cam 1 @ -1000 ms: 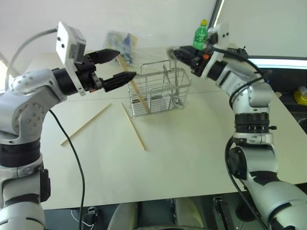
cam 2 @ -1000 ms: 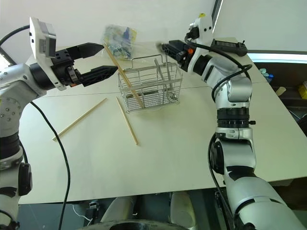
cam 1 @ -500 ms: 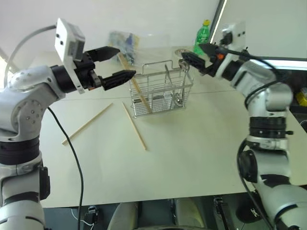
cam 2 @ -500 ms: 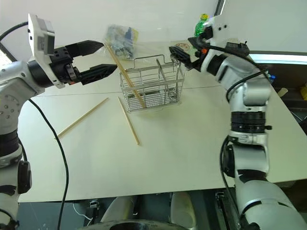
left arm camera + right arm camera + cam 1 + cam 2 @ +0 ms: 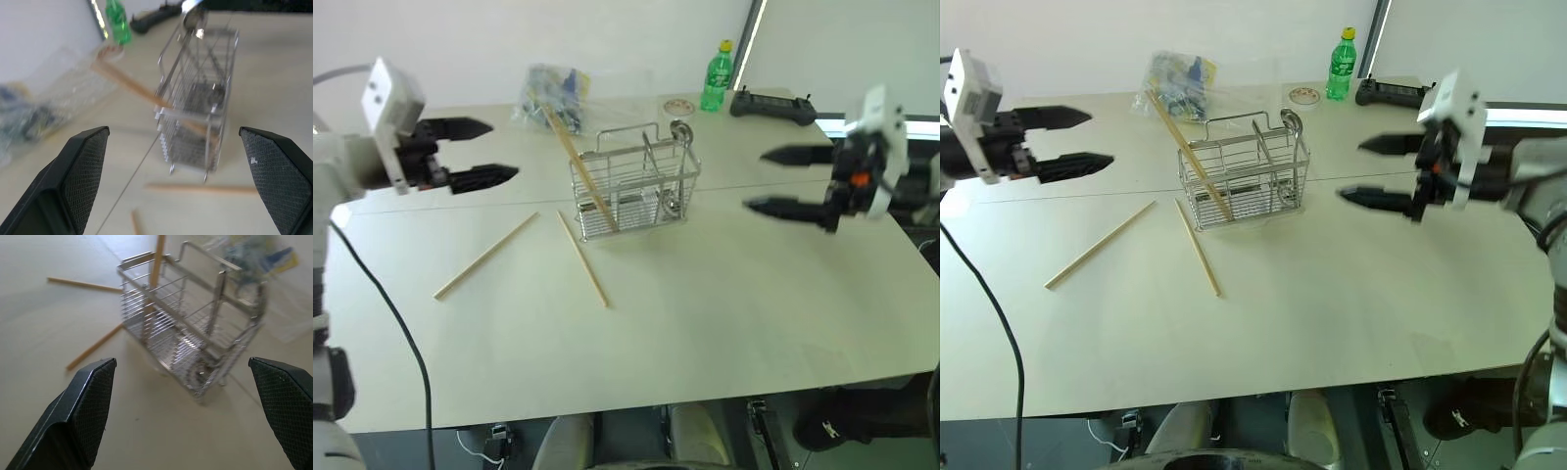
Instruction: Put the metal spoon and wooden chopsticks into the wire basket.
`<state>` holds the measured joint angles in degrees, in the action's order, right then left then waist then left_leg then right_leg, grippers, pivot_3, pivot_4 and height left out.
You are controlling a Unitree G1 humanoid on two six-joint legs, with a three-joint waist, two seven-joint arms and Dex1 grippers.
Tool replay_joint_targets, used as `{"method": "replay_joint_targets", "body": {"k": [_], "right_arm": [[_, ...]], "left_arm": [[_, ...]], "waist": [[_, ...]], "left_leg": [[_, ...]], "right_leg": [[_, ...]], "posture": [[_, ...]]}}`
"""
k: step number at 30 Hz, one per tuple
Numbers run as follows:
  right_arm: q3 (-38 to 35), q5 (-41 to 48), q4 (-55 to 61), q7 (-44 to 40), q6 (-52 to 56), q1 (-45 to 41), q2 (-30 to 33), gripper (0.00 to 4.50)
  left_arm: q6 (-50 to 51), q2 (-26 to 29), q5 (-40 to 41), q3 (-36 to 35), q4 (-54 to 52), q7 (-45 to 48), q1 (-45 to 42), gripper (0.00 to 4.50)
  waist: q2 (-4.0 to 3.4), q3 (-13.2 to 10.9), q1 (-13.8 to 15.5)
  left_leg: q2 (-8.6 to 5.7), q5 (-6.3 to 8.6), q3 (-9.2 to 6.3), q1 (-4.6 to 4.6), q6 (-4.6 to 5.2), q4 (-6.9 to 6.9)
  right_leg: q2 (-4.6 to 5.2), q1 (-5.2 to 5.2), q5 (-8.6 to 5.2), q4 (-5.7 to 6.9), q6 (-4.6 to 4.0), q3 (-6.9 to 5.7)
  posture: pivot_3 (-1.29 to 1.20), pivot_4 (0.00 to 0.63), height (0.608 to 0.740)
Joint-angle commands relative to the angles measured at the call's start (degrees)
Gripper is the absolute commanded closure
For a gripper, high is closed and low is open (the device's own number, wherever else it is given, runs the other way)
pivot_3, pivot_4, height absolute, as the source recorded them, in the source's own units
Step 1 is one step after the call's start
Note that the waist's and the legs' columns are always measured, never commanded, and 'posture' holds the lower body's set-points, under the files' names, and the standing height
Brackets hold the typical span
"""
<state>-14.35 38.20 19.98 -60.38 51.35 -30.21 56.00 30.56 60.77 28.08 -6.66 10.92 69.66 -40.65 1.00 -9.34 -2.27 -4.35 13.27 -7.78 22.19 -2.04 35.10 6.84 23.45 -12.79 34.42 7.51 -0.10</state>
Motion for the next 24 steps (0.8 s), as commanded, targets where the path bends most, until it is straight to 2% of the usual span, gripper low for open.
{"method": "replay_joint_targets", "body": {"k": [1, 6, 11, 15, 24], "right_arm": [[-3.4, 2.39, 6.62, 6.91, 1.27, 4.03, -3.66, 0.06], [-3.41, 3.54, 12.67, 14.38, 3.24, 9.59, -7.51, 0.06], [-4.12, 5.33, 17.98, 15.13, 3.71, 14.78, -5.91, 0.06], [-5.89, 7.81, 19.67, 18.1, 5.18, 16.03, -6.16, 0.06], [-11.6, 15.51, 25.09, 25.75, 9.11, 19.97, -6.63, 0.06]], "left_arm": [[-5.63, 0.62, -5.47, 3.72, 5.83, 3.5, -0.68, 0.0], [-11.13, -2.8, -12.4, 9.27, 17.25, 5.4, -4.88, 0.0], [-19.12, -11.14, -21.53, 15.16, 37.43, 4.23, -16.52, 0.0], [-24.25, -17.05, -26.82, 16.8, 51.57, 0.55, -23.81, 0.0], [-29.72, -22.9, -34.88, 17.29, 63.47, -7.93, -28.26, 0.0]], "waist": [[0.01, 0.0, 0.34], [0.09, 0.03, 2.14], [0.26, 0.08, 3.45], [0.32, 0.09, 3.0], [0.38, 0.07, 2.06]], "left_leg": [[-0.01, 0.0, 0.01, 0.01, 0.0, 0.02], [-0.01, 0.0, 0.01, 0.1, 0.0, 0.06], [-0.04, 0.0, -0.05, 0.16, 0.0, 0.2], [-0.05, -0.01, -0.03, 0.16, 0.0, 0.28], [-0.02, 0.03, -0.02, 0.15, 0.06, 0.17]], "right_leg": [[0.01, 0.0, 0.03, -0.01, -0.03, 0.01], [0.01, 0.02, 0.08, -0.09, -0.1, 0.0], [-0.01, -0.04, 0.11, -0.1, -0.11, -0.08], [-0.01, -0.1, 0.17, -0.13, 0.01, -0.09], [-0.03, -0.01, 0.18, -0.06, 0.02, -0.1]], "posture": [[0.0, 0.15, 0.713], [0.0, 0.15, 0.713], [0.0, 0.15, 0.713], [0.0, 0.15, 0.713], [0.0, 0.15, 0.713]]}}
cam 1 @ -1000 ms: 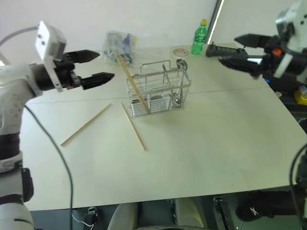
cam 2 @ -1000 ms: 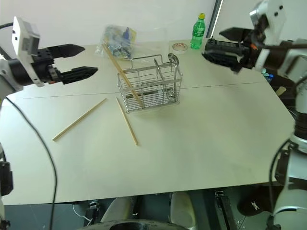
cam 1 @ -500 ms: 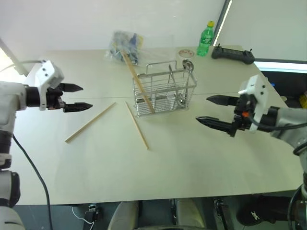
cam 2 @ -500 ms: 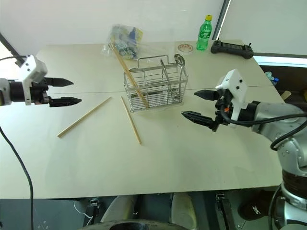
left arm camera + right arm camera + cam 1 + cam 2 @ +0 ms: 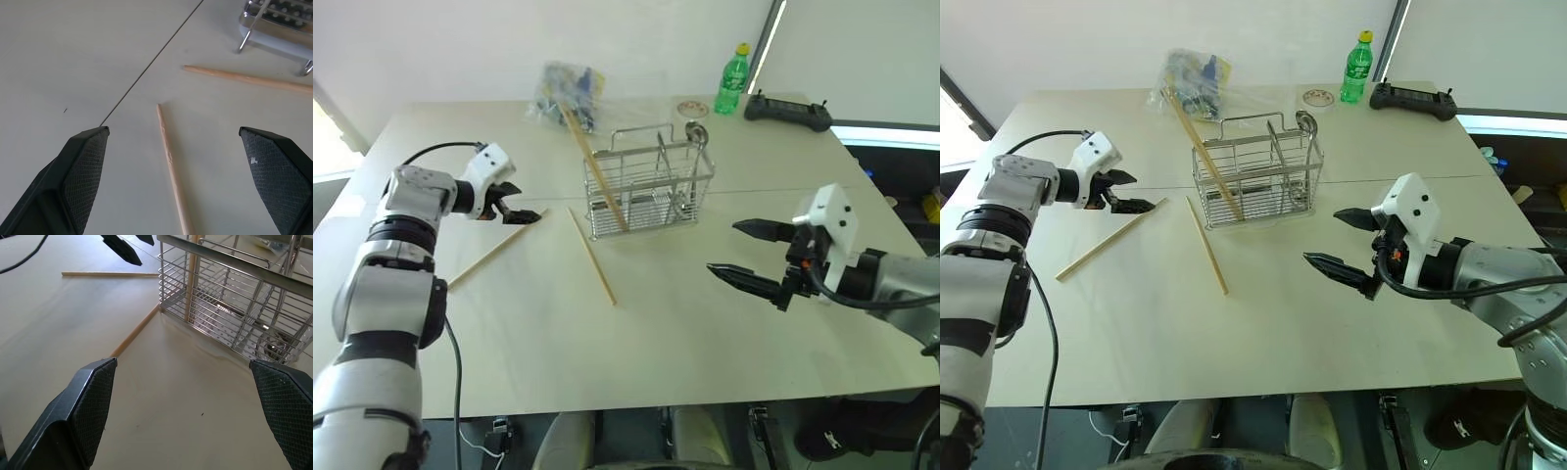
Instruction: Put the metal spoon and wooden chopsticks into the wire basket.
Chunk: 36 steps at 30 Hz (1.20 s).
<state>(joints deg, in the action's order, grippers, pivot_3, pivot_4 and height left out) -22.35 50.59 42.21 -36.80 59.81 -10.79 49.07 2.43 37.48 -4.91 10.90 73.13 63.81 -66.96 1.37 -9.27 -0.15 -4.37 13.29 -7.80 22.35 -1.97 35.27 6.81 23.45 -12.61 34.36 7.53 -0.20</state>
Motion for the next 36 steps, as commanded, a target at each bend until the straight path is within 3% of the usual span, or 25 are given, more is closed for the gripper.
{"method": "replay_joint_targets", "body": {"k": [1, 20, 23, 30, 36], "right_arm": [[-4.19, 3.89, 3.36, 2.8, 0.83, 1.13, 0.48, 0.06], [-7.47, 12.99, 3.69, 10.34, -0.27, 4.48, 4.26, 0.06], [-7.48, 13.13, 3.25, 10.63, -0.61, 4.68, 4.64, 0.0], [-7.03, 13.88, 2.26, 11.35, -1.34, 4.28, 5.01, 0.0], [-6.36, 14.02, 1.41, 11.52, -2.23, 4.13, 5.41, 0.0]], "left_arm": [[-1.75, 0.18, -2.33, -0.51, 1.69, -2.55, -2.06, 0.0], [0.59, -5.16, -7.87, -1.82, 4.45, -11.67, 0.56, 0.0], [1.52, -5.13, -7.25, -2.95, 4.56, -12.59, 0.67, 0.88], [2.04, -5.13, -7.14, -4.25, 4.46, -12.93, 0.9, 4.41], [3.54, -5.27, -5.35, -6.76, 4.06, -11.14, -0.04, 4.47]], "waist": [[0.05, 0.0, -0.05], [0.19, 0.02, 0.83], [0.22, 0.04, 0.81], [0.22, 0.04, 0.77], [0.23, 0.04, 0.8]], "left_leg": [[0.0, 0.0, 0.0, 0.0, 0.0, 0.01], [0.02, 0.0, -0.01, -0.02, 0.0, 0.09], [0.02, 0.0, -0.01, -0.05, 0.0, 0.09], [0.03, 0.0, 0.0, -0.06, 0.0, 0.09], [0.03, 0.0, 0.0, -0.06, 0.0, 0.09]], "right_leg": [[0.0, 0.0, 0.0, 0.0, 0.0, 0.0], [0.01, -0.06, 0.0, 0.0, 0.01, 0.0], [0.0, -0.1, 0.0, 0.0, 0.01, 0.0], [0.0, -0.09, 0.0, 0.01, 0.01, 0.0], [0.0, -0.09, 0.0, 0.0, 0.01, 0.0]], "posture": [[0.0, 0.15, 0.713], [0.0, 0.15, 0.713], [0.0, 0.15, 0.713], [0.0, 0.15, 0.713], [0.0, 0.15, 0.713]]}}
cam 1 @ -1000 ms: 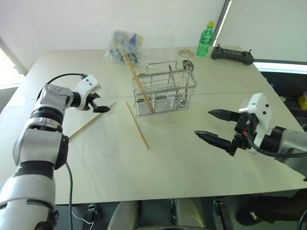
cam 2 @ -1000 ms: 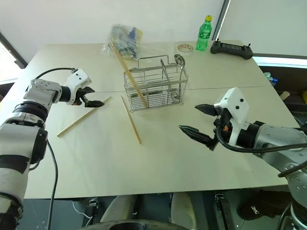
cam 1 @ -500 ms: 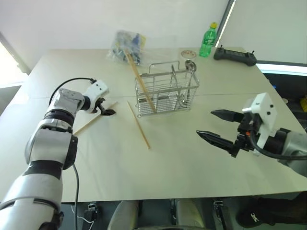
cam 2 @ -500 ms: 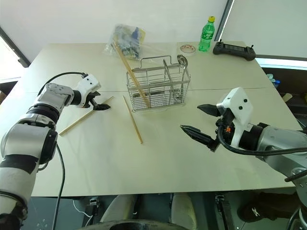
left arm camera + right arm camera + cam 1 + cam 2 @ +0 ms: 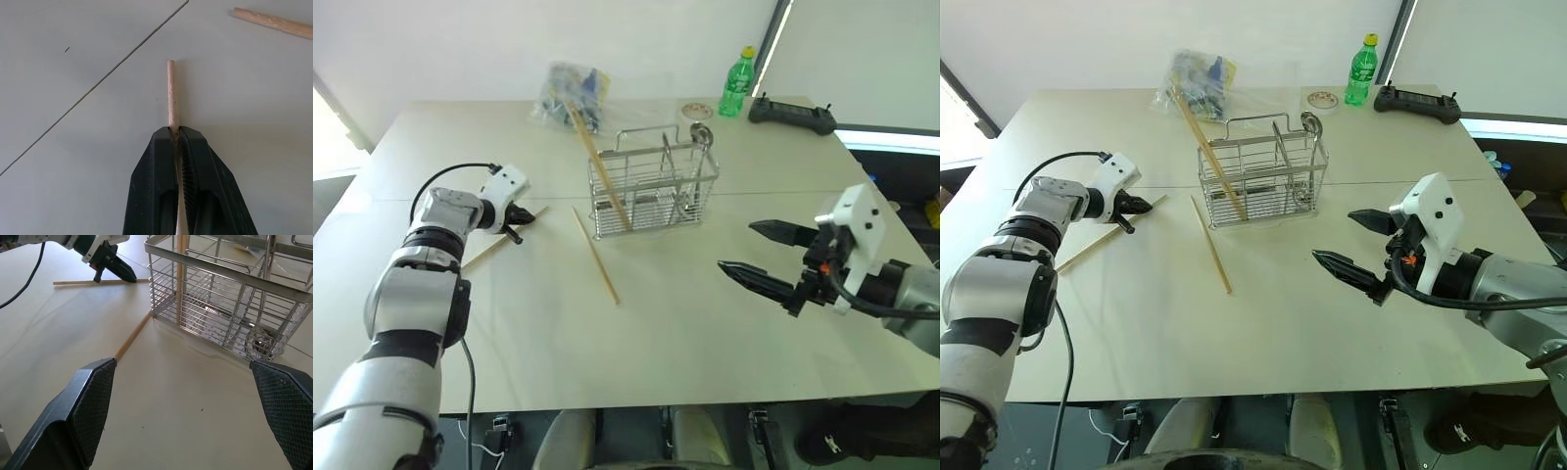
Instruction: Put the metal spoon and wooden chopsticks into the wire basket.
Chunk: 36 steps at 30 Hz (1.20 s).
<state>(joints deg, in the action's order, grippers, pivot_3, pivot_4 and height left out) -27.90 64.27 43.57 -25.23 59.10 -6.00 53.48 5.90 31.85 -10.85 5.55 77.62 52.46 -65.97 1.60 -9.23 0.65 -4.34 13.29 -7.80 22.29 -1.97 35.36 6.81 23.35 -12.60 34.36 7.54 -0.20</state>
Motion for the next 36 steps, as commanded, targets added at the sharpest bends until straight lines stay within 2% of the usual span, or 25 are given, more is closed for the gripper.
{"method": "replay_joint_targets", "body": {"k": [1, 6, 13, 20, 23, 30, 36], "right_arm": [[-0.63, 0.11, -0.05, -0.27, -1.71, -0.52, 1.12, 0.0], [0.25, -0.99, -0.27, -1.61, -2.54, 0.33, 1.77, 0.0], [0.09, -1.6, -0.35, -4.14, -3.28, 1.82, 2.87, 0.0], [2.06, -2.53, -1.39, -4.86, -4.04, 0.81, 2.61, 0.0], [3.77, -2.52, -1.87, -4.74, -4.28, -0.66, 2.26, 0.0], [5.43, -3.22, -2.98, -4.97, -4.83, -2.19, 2.12, 0.0], [6.41, -3.31, -3.32, -4.39, -5.13, -3.13, 1.72, 0.0]], "left_arm": [[0.0, 0.55, 0.54, -1.52, -0.51, 0.21, -1.2, 4.47], [1.16, 1.38, 3.22, -4.86, -0.86, -0.71, -3.12, 4.47], [2.8, 3.42, 13.57, -16.54, -3.99, -1.61, -10.8, 4.47], [3.4, 4.64, 25.95, -29.44, -11.29, -13.0, -17.79, 4.47], [4.95, 3.04, 32.76, -34.99, -19.3, -18.13, -19.07, 4.47], [14.0, -6.11, 40.06, -32.76, -47.41, -25.1, -12.4, 4.47], [17.85, -11.59, 42.43, -29.53, -58.3, -28.77, -8.24, 4.47]], "waist": [[0.0, 0.0, 0.01], [0.01, -0.01, 0.01], [0.08, -0.04, 0.01], [0.05, -0.03, -0.3], [0.07, -0.03, -0.42], [0.08, -0.03, 0.17], [0.08, -0.02, 0.05]], "left_leg": [[0.0, 0.0, 0.0, 0.01, 0.0, 0.0], [0.0, 0.0, 0.0, 0.01, 0.0, 0.0], [0.0, 0.0, -0.01, 0.04, 0.0, 0.02], [0.0, 0.0, 0.0, 0.0, -0.01, 0.0], [0.03, 0.0, -0.02, -0.01, -0.01, -0.01], [-0.03, -0.02, -0.07, 0.03, -0.04, 0.08], [-0.02, -0.02, -0.07, 0.02, -0.04, 0.26]], "right_leg": [[0.0, 0.0, 0.0, 0.0, 0.0, 0.0], [0.0, 0.0, 0.0, -0.01, 0.0, 0.0], [0.0, 0.01, 0.0, -0.02, 0.01, -0.02], [0.01, 0.01, 0.0, -0.02, 0.02, -0.01], [0.01, 0.02, 0.0, -0.01, 0.02, -0.01], [0.03, -0.08, 0.07, -0.06, 0.09, 0.01], [-0.02, -0.14, 0.12, -0.04, 0.05, 0.01]], "posture": [[0.0, 0.15, 0.713], [0.0, 0.15, 0.713], [0.0, 0.15, 0.713], [0.0, 0.15, 0.713], [0.0, 0.15, 0.713], [0.0, 0.15, 0.713], [0.0, 0.15, 0.713]]}}
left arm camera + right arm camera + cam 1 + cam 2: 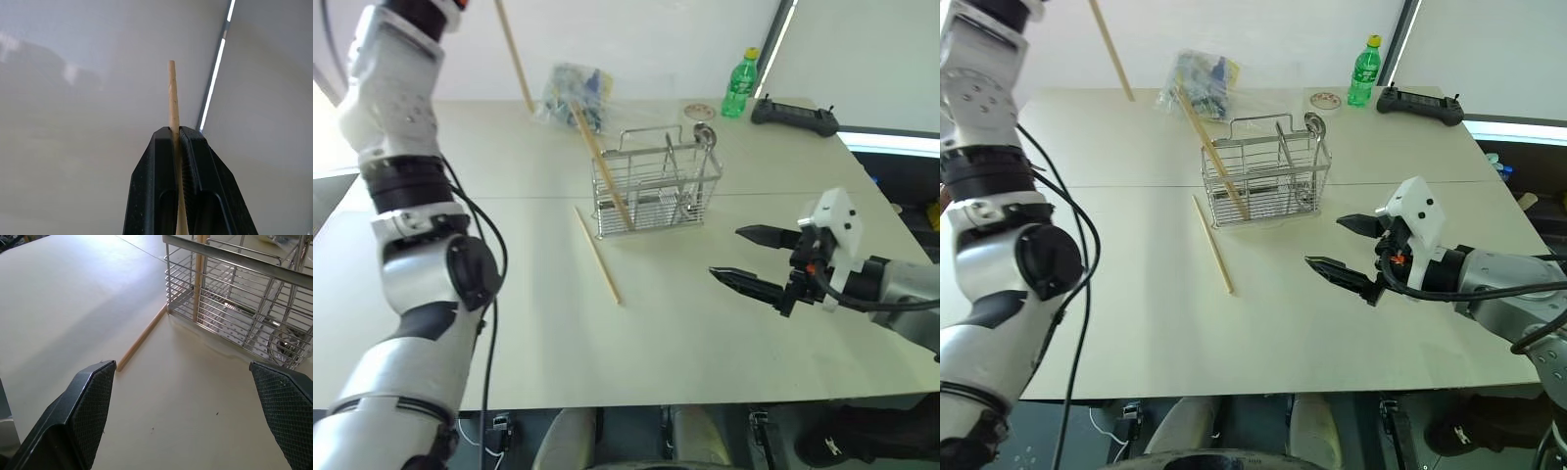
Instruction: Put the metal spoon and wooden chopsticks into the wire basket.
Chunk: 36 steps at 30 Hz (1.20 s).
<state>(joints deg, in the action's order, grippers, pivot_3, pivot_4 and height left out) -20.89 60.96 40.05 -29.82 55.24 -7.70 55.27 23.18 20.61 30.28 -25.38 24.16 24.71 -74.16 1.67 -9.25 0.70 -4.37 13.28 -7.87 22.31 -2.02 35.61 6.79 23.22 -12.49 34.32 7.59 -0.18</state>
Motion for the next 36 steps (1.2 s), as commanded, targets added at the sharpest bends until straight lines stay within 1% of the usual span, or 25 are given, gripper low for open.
{"method": "replay_joint_targets", "body": {"k": [1, 3, 6, 10, 14, 17, 21, 23, 26, 30, 32, 33, 36], "right_arm": [[-0.56, 0.11, 0.31, 0.51, -1.25, -1.51, -0.22, 0.0], [-0.9, 0.63, 0.88, 1.43, -1.06, -1.37, -0.55, 0.0], [-1.76, 1.61, 1.82, 2.82, -0.78, -0.72, -0.89, 0.0], [-2.56, 3.17, 2.69, 4.95, -0.62, -0.08, -1.2, 0.0], [-3.31, 5.01, 3.27, 7.08, -0.68, 0.37, -1.07, 0.0], [-4.35, 6.46, 3.59, 8.37, -0.72, 0.93, -0.87, 0.0], [-5.82, 8.46, 3.79, 10.24, -0.78, 1.64, -0.76, 0.0], [-6.09, 9.28, 3.98, 11.06, -0.92, 1.93, -0.63, 0.0], [-6.28, 10.19, 4.2, 11.86, -1.03, 2.36, -0.43, 0.0], [-5.91, 10.38, 3.39, 12.0, -1.21, 2.18, -0.01, 0.0], [-5.71, 10.39, 2.93, 11.93, -1.29, 1.85, 0.23, 0.0], [-5.44, 10.43, 2.51, 11.85, -1.36, 1.42, 0.28, 0.0], [-4.65, 9.98, 1.67, 11.47, -1.5, 0.54, 0.31, 0.0]], "left_arm": [[0.32, -1.42, 0.95, 2.9, -6.29, -0.69, 1.09, 4.47], [-1.9, -4.23, -1.41, 8.18, -9.33, 1.14, 4.29, 4.47], [-3.92, -7.4, -2.4, 11.58, -10.64, 1.81, 6.37, 4.47], [-7.38, -9.96, -3.74, 13.72, -9.2, 2.14, 7.54, 4.47], [-11.96, -11.88, -5.19, 14.73, -4.15, 2.99, 6.75, 4.47], [-14.36, -12.61, -5.81, 15.16, -1.08, 3.89, 6.64, 4.47], [-16.94, -13.14, -7.01, 16.33, 0.84, 5.47, 8.6, 4.47], [-16.4, -13.82, -6.35, 16.22, 0.95, 5.75, 9.71, 4.47], [-14.72, -14.71, -4.99, 15.52, -0.15, 5.38, 10.39, 3.39], [-12.37, -14.85, -3.52, 14.33, -1.94, 4.16, 10.6, 1.35], [-11.17, -14.33, -2.92, 13.98, -2.91, 3.7, 10.77, 0.24], [-10.64, -13.83, -2.86, 13.94, -3.64, 3.58, 11.02, 0.07], [-8.96, -12.47, -2.4, 13.74, -5.63, 3.08, 11.5, 0.07]], "waist": [[0.0, 0.0, -0.09], [-0.03, 0.02, -0.06], [-0.03, 0.02, 0.38], [-0.02, 0.01, 0.07], [-0.07, 0.04, 0.08], [-0.06, 0.03, 0.12], [-0.05, 0.03, 0.14], [-0.06, 0.03, 0.13], [-0.04, 0.02, 0.15], [-0.05, 0.02, 0.12], [-0.05, 0.02, 0.1], [-0.05, 0.02, 0.08], [-0.05, 0.02, 0.04]], "left_leg": [[0.0, 0.0, 0.0, 0.0, 0.0, 0.0], [0.0, 0.0, 0.04, 0.0, 0.0, -0.01], [-0.01, 0.0, 0.02, 0.02, 0.0, 0.01], [-0.02, 0.01, 0.03, 0.08, 0.02, 0.1], [0.0, 0.03, 0.09, 0.02, 0.05, 0.05], [-0.01, 0.03, 0.08, 0.05, 0.06, 0.08], [-0.01, 0.05, 0.08, 0.06, 0.09, 0.08], [-0.01, 0.05, 0.08, 0.06, 0.1, 0.08], [-0.01, 0.05, 0.07, 0.06, 0.1, 0.1], [-0.01, 0.06, 0.08, 0.07, 0.11, 0.1], [-0.01, 0.06, 0.07, 0.07, 0.11, 0.1], [-0.01, 0.06, 0.07, 0.06, 0.12, 0.1], [0.0, 0.06, 0.07, 0.06, 0.12, 0.09]], "right_leg": [[-0.01, 0.0, 0.0, 0.0, 0.0, 0.0], [-0.01, 0.01, 0.0, 0.0, -0.01, 0.01], [0.0, -0.02, 0.01, -0.03, -0.02, 0.01], [0.0, -0.04, 0.02, -0.1, -0.02, 0.01], [-0.01, -0.03, 0.01, -0.1, -0.03, 0.01], [0.0, -0.04, 0.02, -0.11, -0.03, 0.01], [0.0, -0.05, 0.01, -0.13, -0.02, 0.01], [0.0, -0.05, 0.01, -0.13, -0.03, 0.01], [0.0, -0.05, 0.02, -0.12, -0.02, 0.01], [0.0, -0.05, 0.02, -0.12, -0.02, 0.01], [0.0, -0.05, 0.01, -0.12, -0.02, 0.01], [0.0, -0.05, 0.01, -0.12, -0.02, 0.01], [-0.01, -0.04, 0.01, -0.12, -0.02, 0.01]], "posture": [[0.0, 0.15, 0.713], [0.0, 0.15, 0.713], [0.0, 0.15, 0.713], [0.0, 0.15, 0.713], [0.0, 0.15, 0.713], [0.0, 0.15, 0.713], [0.0, 0.15, 0.713], [0.0, 0.15, 0.713], [0.0, 0.15, 0.713], [0.0, 0.15, 0.713], [0.0, 0.15, 0.713], [0.0, 0.15, 0.713], [0.0, 0.15, 0.713]]}}
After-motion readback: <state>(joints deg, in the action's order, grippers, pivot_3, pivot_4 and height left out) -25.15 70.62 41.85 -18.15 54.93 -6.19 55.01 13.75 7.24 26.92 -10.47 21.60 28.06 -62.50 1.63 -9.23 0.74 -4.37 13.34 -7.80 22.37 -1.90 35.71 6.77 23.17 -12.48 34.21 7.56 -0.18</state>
